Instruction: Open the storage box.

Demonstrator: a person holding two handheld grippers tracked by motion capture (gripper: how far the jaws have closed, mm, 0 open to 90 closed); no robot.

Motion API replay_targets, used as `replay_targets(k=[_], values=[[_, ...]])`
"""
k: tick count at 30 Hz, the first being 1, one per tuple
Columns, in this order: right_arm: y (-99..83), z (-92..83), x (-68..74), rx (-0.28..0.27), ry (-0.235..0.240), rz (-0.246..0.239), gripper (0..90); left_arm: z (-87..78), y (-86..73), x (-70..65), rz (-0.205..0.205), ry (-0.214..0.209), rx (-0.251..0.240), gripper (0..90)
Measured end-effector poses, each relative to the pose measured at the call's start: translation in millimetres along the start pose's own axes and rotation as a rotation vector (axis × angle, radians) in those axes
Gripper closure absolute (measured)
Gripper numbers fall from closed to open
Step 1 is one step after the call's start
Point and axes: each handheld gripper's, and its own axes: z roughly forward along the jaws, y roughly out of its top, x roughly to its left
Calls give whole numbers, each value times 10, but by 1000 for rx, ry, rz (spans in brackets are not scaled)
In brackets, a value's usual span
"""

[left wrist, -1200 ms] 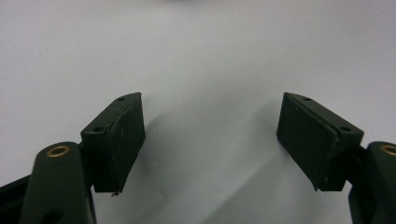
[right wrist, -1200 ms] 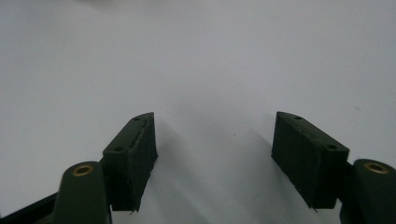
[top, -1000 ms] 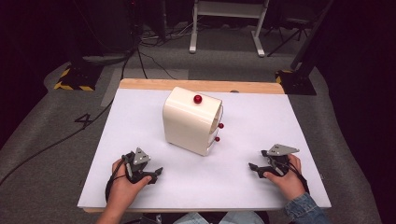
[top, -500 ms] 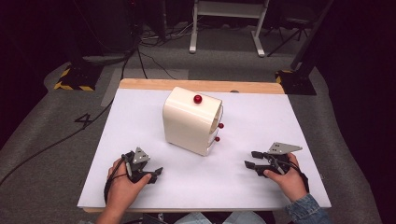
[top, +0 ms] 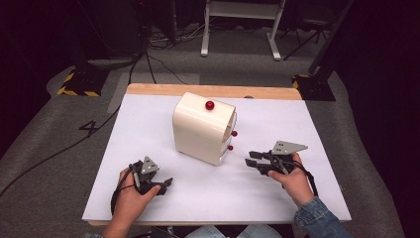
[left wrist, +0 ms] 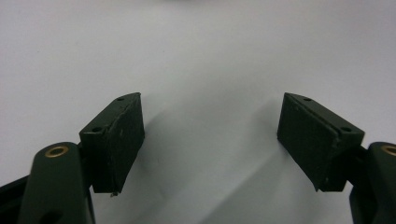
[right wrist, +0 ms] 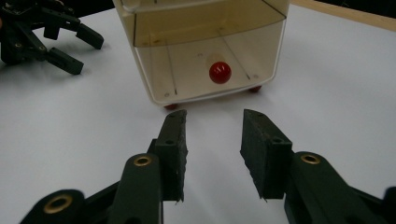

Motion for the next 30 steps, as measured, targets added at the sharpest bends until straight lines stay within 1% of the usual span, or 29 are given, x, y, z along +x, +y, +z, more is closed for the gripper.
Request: replay_targets(k=[2,3,6,9,11,17,18,19,20,22,23,25,27,30], values=[[43,72,-18,11,7,-8,626,-1,1,-1,1,1,1,232],[81,150,-35,14,14,-19,638,-1,0,-2,2,1,0,232],[131,270,-51,20,26,-34,643,-1,1,-2,1,2,1,231],[152,381,-83,11,46,-24,650,-1,0,-2,1,2,0,232],[155,440,-103,14,50,-27,659,-1,-1,-1,1,2,0,232],[145,528,-163,0,57,-29,683,-2,-3,0,4,5,-2,232],[136,551,-185,-13,66,-22,694,-2,-3,0,4,5,-2,232],[136,551,-185,-13,66,-22,694,-2,-4,0,4,5,-3,232],[119,580,-209,-36,85,-19,702,-2,-4,-1,5,5,-4,232],[114,588,-213,-39,90,-21,703,-1,-6,-4,2,3,-5,232],[101,612,-223,-53,104,-28,707,-1,-6,-4,2,3,-5,232],[94,622,-227,-60,109,-29,707,-1,-5,-1,5,5,-4,232],[70,642,-245,-67,116,-18,732,-1,-5,-1,5,5,-4,232],[44,655,-269,-83,130,-8,740,-1,-5,-1,5,5,-4,232]])
